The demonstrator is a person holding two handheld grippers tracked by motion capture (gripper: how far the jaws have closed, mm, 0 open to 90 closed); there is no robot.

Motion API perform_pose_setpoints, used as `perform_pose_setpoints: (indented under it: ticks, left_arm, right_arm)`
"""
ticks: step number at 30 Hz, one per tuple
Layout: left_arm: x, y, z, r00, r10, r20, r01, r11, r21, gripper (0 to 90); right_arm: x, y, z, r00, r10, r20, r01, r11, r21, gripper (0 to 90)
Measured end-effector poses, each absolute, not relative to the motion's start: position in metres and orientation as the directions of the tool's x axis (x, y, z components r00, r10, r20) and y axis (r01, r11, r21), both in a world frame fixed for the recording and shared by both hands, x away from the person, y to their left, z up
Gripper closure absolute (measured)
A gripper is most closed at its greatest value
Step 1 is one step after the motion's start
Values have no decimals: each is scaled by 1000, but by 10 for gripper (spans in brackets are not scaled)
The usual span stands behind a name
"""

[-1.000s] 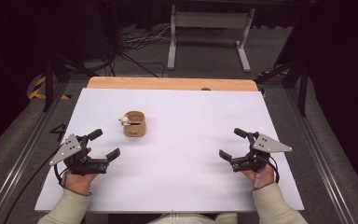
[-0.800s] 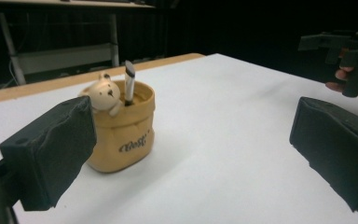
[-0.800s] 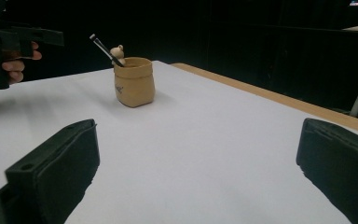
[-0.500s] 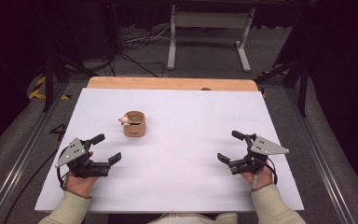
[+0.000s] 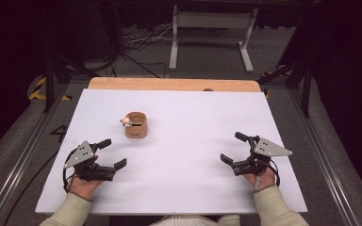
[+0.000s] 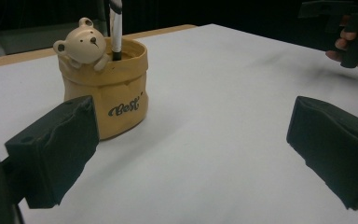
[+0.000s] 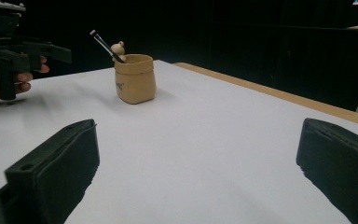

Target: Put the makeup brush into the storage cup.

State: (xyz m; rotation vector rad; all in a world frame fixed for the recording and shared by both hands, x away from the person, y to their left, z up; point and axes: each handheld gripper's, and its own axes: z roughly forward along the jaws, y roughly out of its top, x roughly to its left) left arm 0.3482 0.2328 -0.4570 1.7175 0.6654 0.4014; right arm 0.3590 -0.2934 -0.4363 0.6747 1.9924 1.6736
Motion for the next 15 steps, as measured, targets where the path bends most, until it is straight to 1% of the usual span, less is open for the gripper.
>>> perform_pose_setpoints:
  ticks: [15]
  left_arm:
    - [350, 233, -458, 790, 606, -95, 226, -144, 963, 31]
  right_arm:
    - [359, -293, -436, -781, 624, -24, 79, 137, 987, 0]
